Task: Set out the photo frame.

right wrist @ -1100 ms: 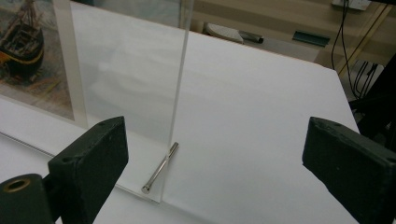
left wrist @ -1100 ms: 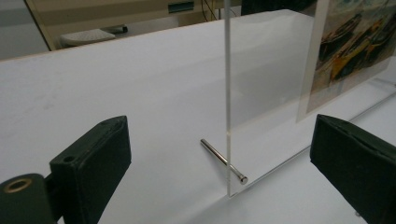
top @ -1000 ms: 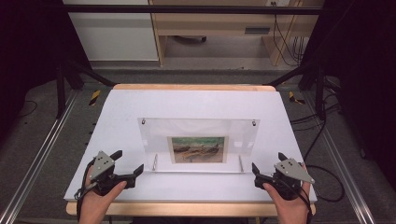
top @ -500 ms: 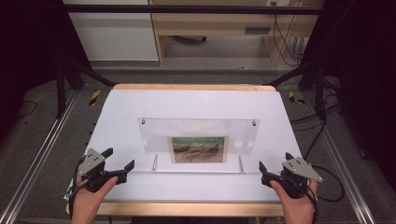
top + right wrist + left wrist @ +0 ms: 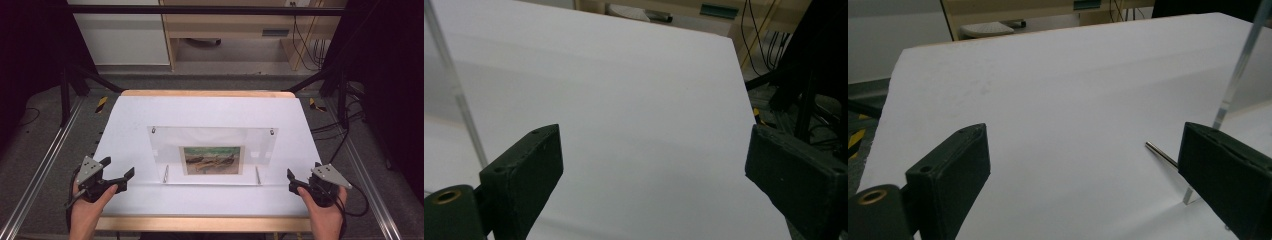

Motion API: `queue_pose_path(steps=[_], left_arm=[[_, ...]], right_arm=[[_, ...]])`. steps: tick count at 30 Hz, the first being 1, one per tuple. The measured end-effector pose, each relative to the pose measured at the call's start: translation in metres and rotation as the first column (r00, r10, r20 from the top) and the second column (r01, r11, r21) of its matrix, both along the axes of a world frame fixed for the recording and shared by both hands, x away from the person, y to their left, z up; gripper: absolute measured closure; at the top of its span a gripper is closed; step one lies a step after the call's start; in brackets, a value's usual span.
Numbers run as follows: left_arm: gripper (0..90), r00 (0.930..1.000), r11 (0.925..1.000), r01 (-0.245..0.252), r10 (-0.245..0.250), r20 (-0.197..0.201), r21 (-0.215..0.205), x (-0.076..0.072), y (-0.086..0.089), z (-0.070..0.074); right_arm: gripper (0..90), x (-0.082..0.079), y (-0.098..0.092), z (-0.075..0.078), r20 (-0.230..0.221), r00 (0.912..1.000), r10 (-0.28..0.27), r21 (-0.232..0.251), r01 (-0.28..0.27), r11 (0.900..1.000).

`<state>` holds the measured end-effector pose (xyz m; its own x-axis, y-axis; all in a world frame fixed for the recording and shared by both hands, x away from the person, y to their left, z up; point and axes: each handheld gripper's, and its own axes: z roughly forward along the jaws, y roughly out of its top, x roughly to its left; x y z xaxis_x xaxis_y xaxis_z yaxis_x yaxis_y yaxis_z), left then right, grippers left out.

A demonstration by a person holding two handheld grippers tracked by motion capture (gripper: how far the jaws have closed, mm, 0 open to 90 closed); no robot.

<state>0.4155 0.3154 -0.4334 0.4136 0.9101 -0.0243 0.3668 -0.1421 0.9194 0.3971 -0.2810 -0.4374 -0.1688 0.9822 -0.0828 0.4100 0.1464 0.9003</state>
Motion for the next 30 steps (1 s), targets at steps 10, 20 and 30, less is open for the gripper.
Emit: queue_pose_path(steps=[10,20,30], left_arm=[[6.3,0.9979,0.9978,-0.058,0.059,-0.026,0.031,0.010,0.019,-0.005],[7.2,0.9890,0.9892,-0.087,0.100,-0.110,0.118,0.019,0.025,-0.013],[7.5,0.9817,0.9819,-0.116,0.136,-0.133,0.149,0.022,0.028,-0.019]], right_arm=[[9.5,0.012,-0.013,-0.009,-0.052,0.9974,-0.050,0.004,0.050,0.999],[12.3,0.024,-0.016,-0.020,-0.168,0.9855,-0.021,0.028,0.026,0.999],[12.1,0.026,-0.018,-0.027,-0.252,0.9675,-0.017,0.024,0.024,0.999]])
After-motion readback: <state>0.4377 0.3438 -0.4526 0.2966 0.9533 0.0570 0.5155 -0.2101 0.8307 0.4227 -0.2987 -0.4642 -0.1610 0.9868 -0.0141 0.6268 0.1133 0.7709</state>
